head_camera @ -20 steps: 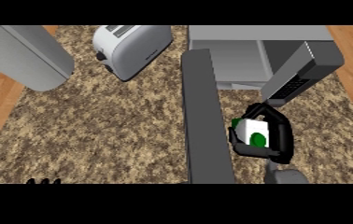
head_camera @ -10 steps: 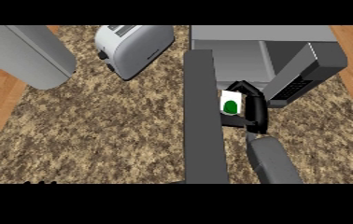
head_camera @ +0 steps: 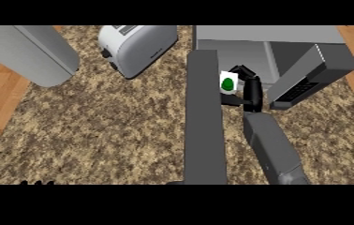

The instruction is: Pick up the milk, place it into the microwave and close the microwave

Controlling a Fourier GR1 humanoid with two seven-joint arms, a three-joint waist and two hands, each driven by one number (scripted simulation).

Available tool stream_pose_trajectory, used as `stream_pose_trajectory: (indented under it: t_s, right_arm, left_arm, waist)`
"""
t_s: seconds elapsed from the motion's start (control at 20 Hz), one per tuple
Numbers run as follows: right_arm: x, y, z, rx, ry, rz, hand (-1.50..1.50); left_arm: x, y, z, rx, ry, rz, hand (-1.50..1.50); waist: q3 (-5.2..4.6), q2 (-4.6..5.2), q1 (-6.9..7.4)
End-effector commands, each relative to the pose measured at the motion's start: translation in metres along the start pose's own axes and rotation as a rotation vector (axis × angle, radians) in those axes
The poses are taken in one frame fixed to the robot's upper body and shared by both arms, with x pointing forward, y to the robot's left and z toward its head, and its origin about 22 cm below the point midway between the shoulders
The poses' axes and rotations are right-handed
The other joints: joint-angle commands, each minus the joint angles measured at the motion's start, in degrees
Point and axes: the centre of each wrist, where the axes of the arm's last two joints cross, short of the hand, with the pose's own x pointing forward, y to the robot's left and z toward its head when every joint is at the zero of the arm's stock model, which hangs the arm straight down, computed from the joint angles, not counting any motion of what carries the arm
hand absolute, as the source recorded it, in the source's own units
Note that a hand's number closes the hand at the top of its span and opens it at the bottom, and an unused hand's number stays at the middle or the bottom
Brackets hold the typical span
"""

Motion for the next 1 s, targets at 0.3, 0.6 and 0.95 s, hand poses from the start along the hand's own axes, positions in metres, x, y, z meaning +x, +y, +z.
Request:
stream_pose_trajectory:
  t_s: [0.3, 0.6, 0.95]
  right_arm:
    - [0.000, -0.025, -0.036, -0.016, 0.011, 0.226, 1.50]
    - [-0.006, -0.039, -0.035, -0.033, -0.022, 0.302, 1.50]
    - [0.003, -0.047, -0.050, -0.060, -0.124, 0.465, 1.50]
  left_arm:
    - [-0.004, 0.006, -0.011, -0.027, -0.004, 0.013, -1.50]
    - [-0.003, 0.010, -0.015, -0.059, -0.013, 0.020, -1.50]
    - [-0.001, 0.002, -0.013, -0.057, 0.011, 0.030, -1.50]
  waist:
    - [0.08, 0.97, 1.85]
    - [0.18, 1.91, 3.50]
    - [0.26, 2.15, 4.60]
